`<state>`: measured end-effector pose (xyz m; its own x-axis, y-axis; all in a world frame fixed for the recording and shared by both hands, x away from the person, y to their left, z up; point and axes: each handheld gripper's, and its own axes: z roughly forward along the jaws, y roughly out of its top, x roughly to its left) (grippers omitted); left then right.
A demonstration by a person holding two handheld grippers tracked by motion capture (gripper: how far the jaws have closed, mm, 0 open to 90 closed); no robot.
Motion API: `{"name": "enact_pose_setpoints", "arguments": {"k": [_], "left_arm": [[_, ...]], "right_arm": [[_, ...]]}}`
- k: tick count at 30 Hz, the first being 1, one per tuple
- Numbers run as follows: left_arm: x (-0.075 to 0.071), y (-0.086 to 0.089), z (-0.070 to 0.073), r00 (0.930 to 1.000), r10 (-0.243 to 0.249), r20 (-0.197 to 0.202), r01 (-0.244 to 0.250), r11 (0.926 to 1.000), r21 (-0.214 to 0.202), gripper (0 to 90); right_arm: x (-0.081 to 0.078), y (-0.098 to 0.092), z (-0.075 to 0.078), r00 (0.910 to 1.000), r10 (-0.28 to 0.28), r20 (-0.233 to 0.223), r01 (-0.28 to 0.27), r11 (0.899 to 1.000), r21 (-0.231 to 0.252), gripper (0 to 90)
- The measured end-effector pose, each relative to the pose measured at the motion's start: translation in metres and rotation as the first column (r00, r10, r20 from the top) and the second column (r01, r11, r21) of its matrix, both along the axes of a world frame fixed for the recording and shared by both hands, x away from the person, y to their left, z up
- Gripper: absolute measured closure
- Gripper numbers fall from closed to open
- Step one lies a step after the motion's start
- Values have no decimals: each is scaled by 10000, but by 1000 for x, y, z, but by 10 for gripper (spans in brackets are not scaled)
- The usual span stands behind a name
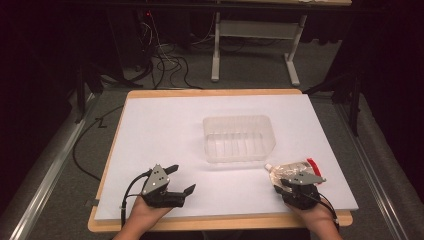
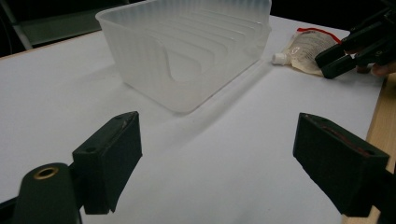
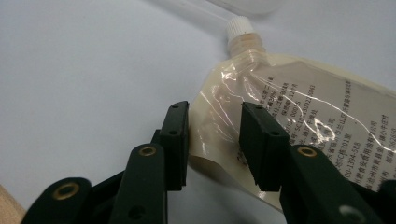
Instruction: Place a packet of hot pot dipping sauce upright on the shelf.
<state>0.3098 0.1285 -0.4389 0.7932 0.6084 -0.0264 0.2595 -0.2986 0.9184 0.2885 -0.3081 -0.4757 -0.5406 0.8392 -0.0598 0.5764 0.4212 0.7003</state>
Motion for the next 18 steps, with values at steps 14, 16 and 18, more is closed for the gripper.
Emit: {"name": "enact_pose_setpoints", "arguments": {"k": [14,16,18], "left_arm": [[0,0,-1,10000,-23,0,23,10000,84,161],[0,0,-1,10000,-20,-12,21,10000,86,162],[0,-1,-1,10000,-37,-12,37,9999,122,163]], "right_arm": [[3,-4,1,9997,-224,94,225,9997,-97,827],[3,-4,2,9994,-188,292,199,9991,-379,834],[2,-5,3,9986,-289,454,312,9982,-504,833]]}}
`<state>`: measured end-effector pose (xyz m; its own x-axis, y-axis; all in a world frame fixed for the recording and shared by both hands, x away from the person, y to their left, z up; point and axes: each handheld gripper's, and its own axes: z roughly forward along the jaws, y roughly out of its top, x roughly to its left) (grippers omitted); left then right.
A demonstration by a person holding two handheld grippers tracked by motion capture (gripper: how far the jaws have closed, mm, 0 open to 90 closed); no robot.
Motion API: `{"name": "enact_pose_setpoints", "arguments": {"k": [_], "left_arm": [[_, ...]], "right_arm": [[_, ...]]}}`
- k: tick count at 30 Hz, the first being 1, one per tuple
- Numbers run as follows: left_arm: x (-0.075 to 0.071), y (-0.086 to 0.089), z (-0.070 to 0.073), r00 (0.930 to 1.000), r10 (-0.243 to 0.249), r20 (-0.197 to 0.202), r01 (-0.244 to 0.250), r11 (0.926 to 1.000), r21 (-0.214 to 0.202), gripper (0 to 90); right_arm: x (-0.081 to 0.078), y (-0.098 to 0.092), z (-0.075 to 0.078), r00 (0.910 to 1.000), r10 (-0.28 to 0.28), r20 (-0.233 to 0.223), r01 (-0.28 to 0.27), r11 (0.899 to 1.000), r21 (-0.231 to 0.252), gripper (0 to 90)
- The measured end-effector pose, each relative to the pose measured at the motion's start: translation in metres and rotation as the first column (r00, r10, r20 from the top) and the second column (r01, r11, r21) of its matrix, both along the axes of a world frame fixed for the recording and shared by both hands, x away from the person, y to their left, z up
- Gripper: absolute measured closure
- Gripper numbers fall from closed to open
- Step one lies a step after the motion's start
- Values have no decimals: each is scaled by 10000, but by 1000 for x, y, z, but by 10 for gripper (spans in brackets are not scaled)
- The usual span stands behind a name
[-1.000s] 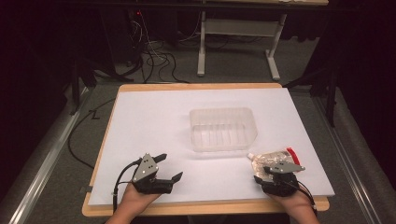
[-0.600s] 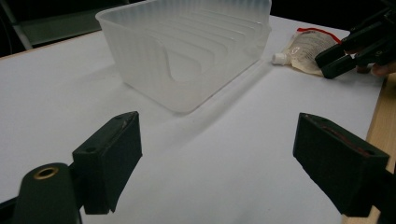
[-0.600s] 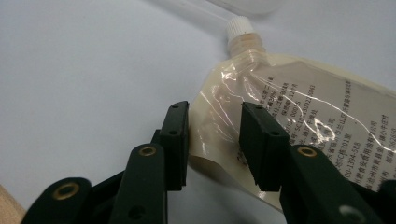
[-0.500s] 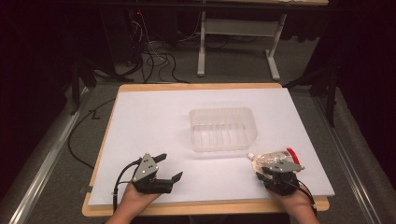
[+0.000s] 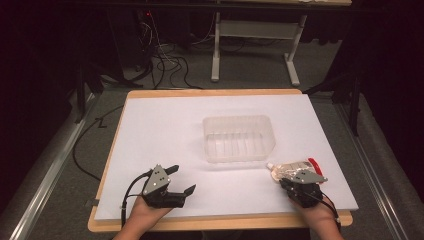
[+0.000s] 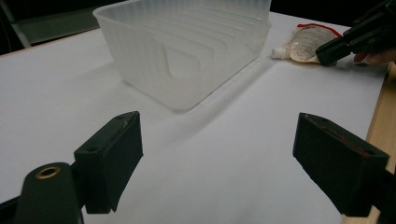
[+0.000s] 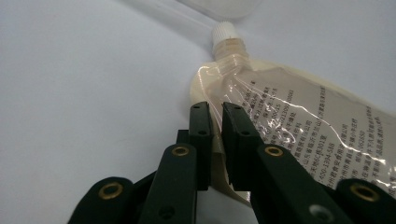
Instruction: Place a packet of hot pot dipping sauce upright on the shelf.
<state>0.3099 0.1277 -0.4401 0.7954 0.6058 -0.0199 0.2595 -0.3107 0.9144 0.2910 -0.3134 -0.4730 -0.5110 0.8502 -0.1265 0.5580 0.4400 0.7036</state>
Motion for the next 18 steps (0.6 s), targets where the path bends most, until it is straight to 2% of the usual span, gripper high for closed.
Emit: {"name": "enact_pose_setpoints", "arguments": {"k": [5,9,13,14,18], "left_arm": [[1,0,0,10000,-30,-12,30,10000,-20,164],[1,-1,0,10000,-63,-15,63,10000,-16,165],[1,-2,0,9999,-105,3,105,9999,2,166],[0,-2,0,9999,-109,5,109,9999,-3,167],[0,-1,0,9999,-126,-5,126,9999,27,167]], "right_arm": [[-1,-1,2,9999,-101,105,102,9999,-103,814],[0,-1,-1,9999,-113,29,114,9994,-325,751],[0,-2,-3,9999,114,55,-113,9996,-246,800],[0,-2,-2,9999,99,-56,-100,9998,-198,806],[2,-3,-3,10000,34,-41,-34,10000,-78,871]]}}
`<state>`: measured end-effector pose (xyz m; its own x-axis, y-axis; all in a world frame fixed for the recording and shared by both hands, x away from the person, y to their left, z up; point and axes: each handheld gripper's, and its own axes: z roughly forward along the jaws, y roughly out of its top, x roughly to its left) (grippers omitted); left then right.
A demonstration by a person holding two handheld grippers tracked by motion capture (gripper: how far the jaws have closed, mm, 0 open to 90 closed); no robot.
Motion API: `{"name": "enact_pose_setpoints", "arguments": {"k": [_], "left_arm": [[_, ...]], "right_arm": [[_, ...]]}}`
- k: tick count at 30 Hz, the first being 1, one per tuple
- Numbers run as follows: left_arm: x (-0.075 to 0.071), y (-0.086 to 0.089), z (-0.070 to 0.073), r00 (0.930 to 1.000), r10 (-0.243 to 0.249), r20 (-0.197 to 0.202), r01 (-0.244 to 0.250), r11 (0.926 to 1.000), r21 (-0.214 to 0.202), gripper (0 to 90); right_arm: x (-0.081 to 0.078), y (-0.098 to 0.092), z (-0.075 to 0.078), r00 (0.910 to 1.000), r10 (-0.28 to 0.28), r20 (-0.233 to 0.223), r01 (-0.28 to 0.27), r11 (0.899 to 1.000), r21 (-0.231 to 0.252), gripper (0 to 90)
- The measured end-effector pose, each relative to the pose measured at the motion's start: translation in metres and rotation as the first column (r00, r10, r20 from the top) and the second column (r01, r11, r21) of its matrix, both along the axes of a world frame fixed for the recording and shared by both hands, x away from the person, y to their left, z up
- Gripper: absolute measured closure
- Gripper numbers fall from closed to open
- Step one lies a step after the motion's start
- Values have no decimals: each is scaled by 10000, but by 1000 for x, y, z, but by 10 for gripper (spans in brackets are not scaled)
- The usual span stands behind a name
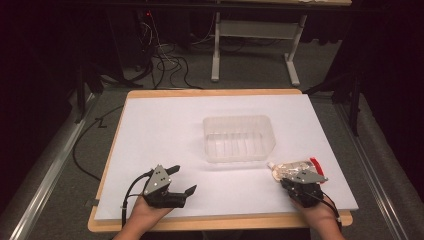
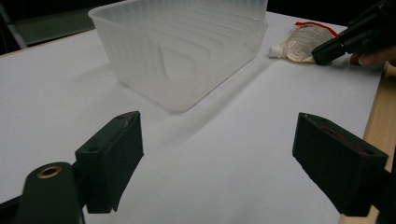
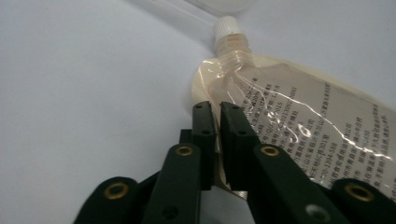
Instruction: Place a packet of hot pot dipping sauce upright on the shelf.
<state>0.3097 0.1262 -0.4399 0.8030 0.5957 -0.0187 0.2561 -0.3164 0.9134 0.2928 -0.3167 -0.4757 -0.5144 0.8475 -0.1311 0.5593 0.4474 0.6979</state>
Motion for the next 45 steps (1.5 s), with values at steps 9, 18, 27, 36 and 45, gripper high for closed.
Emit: {"name": "enact_pose_setpoints", "arguments": {"k": [9,18,27,36,45], "left_arm": [[1,-1,-1,10000,-12,-3,12,10000,37,169],[1,-2,-1,10000,-51,-18,51,10000,69,170],[1,-3,-2,9999,-79,-61,80,9999,86,170],[2,-3,-3,10000,-37,-90,38,10000,70,170],[2,-3,-3,9999,-19,-115,20,10000,69,170]], "right_arm": [[-2,-2,9,9989,-33,474,22,9998,218,900],[-10,-11,34,9886,-79,1501,-137,9897,1425,900],[-17,-16,53,9707,-157,2396,-333,9794,1991,900],[-23,-33,72,9449,-794,3176,-125,9607,2773,900],[-29,-45,84,9248,-1367,3552,38,9365,3507,900]]}}
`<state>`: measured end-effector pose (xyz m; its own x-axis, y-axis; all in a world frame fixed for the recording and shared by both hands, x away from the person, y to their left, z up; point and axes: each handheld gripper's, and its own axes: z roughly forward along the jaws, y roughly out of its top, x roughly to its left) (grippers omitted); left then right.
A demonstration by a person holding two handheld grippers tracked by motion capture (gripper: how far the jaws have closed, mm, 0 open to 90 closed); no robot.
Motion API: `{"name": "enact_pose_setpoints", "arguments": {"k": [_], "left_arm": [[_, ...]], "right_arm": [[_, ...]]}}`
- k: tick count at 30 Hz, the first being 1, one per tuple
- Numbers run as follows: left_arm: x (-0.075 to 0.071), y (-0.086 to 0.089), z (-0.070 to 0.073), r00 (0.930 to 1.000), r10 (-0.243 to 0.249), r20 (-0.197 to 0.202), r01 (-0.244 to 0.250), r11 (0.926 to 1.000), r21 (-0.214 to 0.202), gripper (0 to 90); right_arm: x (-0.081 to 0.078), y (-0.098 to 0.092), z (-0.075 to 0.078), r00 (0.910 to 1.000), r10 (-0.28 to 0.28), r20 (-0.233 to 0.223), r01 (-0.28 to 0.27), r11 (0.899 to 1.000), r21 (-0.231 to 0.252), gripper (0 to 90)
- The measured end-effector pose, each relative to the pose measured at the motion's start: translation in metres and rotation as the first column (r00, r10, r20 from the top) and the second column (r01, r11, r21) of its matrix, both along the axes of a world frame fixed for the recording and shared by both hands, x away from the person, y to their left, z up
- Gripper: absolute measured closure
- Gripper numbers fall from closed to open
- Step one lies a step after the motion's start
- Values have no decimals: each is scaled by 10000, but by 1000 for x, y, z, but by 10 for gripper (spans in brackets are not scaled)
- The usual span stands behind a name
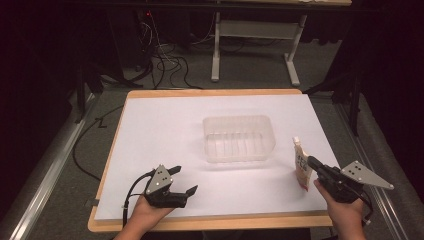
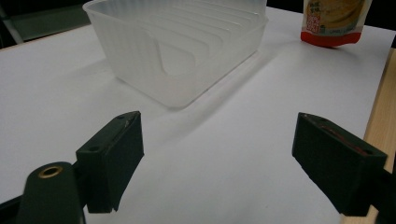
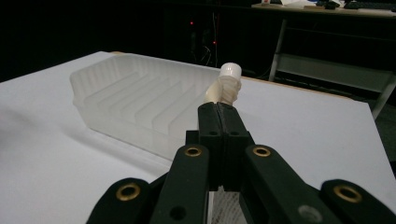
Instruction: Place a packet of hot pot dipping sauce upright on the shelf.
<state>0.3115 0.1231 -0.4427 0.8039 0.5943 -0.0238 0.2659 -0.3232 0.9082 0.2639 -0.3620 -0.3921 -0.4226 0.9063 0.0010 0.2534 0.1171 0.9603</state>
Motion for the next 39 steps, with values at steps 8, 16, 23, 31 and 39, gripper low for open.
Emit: {"name": "enact_pose_setpoints", "arguments": {"k": [8,16,23,31,39], "left_arm": [[0,1,0,10000,-8,11,7,10000,19,170],[0,0,0,10000,10,4,-10,10000,-4,170],[0,0,0,10000,0,-16,0,10000,18,171],[0,1,0,10000,-5,-8,5,10000,-18,171],[0,2,1,10000,-10,18,10,10000,-27,171]], "right_arm": [[-3,2,5,9995,68,320,-74,9998,192,900],[1,4,9,9959,-303,848,287,9994,197,900],[13,-7,-10,9948,-752,688,717,9961,524,900],[4,-14,-13,9935,-993,565,954,9931,683,900],[-8,-18,-17,9914,-1184,551,1152,9917,570,895]]}}
